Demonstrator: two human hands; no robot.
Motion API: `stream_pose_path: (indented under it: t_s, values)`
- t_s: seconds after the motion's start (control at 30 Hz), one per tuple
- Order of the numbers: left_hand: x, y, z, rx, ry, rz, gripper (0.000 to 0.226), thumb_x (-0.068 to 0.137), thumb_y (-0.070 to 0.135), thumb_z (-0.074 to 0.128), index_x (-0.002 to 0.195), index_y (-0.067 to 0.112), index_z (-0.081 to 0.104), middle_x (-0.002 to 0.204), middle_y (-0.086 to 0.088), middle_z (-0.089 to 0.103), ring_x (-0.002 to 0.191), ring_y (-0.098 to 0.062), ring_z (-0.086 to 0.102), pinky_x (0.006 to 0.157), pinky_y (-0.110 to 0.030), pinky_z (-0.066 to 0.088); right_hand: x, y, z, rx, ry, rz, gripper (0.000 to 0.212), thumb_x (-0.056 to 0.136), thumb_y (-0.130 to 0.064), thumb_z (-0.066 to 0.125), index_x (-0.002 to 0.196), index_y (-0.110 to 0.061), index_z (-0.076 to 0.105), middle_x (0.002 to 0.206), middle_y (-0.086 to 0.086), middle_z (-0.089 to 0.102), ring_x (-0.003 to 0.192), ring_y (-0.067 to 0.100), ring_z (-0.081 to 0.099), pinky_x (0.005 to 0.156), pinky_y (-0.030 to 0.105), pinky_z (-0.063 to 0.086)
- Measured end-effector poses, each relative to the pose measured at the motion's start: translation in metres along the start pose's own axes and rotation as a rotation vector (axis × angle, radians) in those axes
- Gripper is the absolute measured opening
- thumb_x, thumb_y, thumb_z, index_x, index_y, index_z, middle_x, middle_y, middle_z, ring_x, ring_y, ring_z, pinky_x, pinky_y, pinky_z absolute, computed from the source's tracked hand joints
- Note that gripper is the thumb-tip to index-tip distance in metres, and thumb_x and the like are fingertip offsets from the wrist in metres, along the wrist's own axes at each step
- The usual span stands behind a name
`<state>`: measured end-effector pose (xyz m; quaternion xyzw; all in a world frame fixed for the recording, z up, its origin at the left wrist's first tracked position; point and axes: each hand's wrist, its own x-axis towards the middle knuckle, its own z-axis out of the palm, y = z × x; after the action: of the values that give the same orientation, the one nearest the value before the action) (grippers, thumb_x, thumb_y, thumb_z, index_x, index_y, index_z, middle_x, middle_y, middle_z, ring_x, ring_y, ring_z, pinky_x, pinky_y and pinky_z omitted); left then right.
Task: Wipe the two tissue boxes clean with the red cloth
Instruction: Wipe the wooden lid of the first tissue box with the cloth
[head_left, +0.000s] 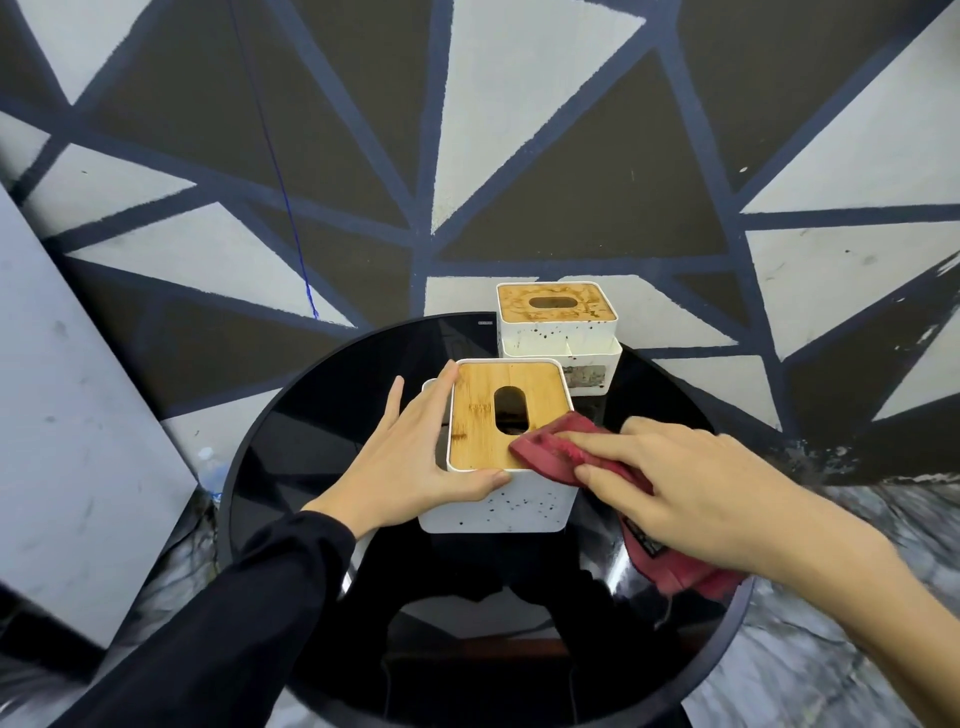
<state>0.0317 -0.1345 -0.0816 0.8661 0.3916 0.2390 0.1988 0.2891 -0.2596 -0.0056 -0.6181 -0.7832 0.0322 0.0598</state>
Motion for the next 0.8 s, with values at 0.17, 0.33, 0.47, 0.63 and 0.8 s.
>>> stream_pose_path:
  t_s: [0.17, 0.33, 0.47, 0.63, 0.8]
  values:
    - [0.002, -0.002, 0.001, 0.001, -0.011, -0.012, 0.138, 0.065, 0.105, 0.044, 0.169, 0.029, -0.006, 0.173, 0.014, 0.022, 0.155, 0.011, 0.002, 0.129, -0.036, -0.021, 0.0, 0.0, 0.002, 0.005, 0.018, 0.01, 0.044, 0.105, -0.06, 0.028, 0.148, -0.057, 0.04, 0.093, -0.014, 0.048, 0.084, 0.01, 0.054, 0.067, 0.027, 0.038]
    - [0.002, -0.006, 0.002, -0.009, -0.013, -0.005, 0.139, 0.064, 0.104, 0.046, 0.17, 0.03, -0.006, 0.173, 0.016, 0.02, 0.139, 0.033, -0.011, 0.128, -0.032, -0.022, 0.0, 0.002, 0.001, 0.038, -0.006, 0.018, 0.044, 0.104, -0.061, 0.029, 0.147, -0.06, 0.039, 0.093, -0.014, 0.049, 0.087, 0.009, 0.057, 0.068, 0.026, 0.04]
    - [0.002, -0.006, 0.002, -0.011, -0.026, -0.039, 0.141, 0.062, 0.106, 0.046, 0.169, 0.033, -0.008, 0.175, 0.017, 0.014, 0.146, 0.025, -0.011, 0.127, -0.032, -0.022, -0.001, 0.003, 0.011, 0.079, 0.035, 0.052, 0.046, 0.103, -0.062, 0.029, 0.148, -0.058, 0.04, 0.093, -0.015, 0.047, 0.085, 0.01, 0.056, 0.07, 0.029, 0.041]
    - [-0.002, -0.007, 0.009, 0.023, 0.032, -0.116, 0.141, 0.063, 0.108, 0.046, 0.168, 0.033, -0.011, 0.176, 0.013, 0.015, 0.163, -0.007, -0.005, 0.13, -0.04, -0.018, 0.009, 0.006, 0.026, 0.147, 0.144, 0.095, 0.049, 0.102, -0.064, 0.029, 0.149, -0.058, 0.039, 0.097, -0.013, 0.049, 0.088, 0.012, 0.059, 0.071, 0.035, 0.046]
    - [-0.008, 0.005, 0.014, 0.008, 0.071, -0.142, 0.141, 0.061, 0.109, 0.042, 0.167, 0.034, -0.014, 0.179, 0.008, 0.002, 0.162, -0.003, -0.007, 0.126, -0.035, -0.025, 0.009, 0.011, 0.039, 0.283, 0.26, 0.14, 0.047, 0.103, -0.06, 0.035, 0.15, -0.058, 0.04, 0.096, -0.013, 0.051, 0.084, 0.008, 0.058, 0.066, 0.03, 0.044]
